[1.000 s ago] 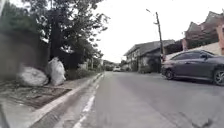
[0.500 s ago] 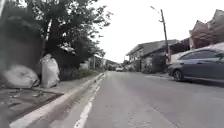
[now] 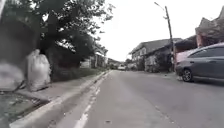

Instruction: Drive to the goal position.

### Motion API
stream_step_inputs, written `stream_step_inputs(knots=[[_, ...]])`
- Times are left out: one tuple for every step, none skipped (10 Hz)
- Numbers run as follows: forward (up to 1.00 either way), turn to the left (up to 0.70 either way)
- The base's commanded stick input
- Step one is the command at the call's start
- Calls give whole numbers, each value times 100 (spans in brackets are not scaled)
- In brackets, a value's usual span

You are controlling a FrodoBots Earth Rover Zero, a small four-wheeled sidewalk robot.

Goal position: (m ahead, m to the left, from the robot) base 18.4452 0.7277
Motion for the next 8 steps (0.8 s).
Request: stream_step_inputs(knots=[[100,0],[100,0],[100,0],[100,0],[100,0],[100,0],[100,0],[100,0]])
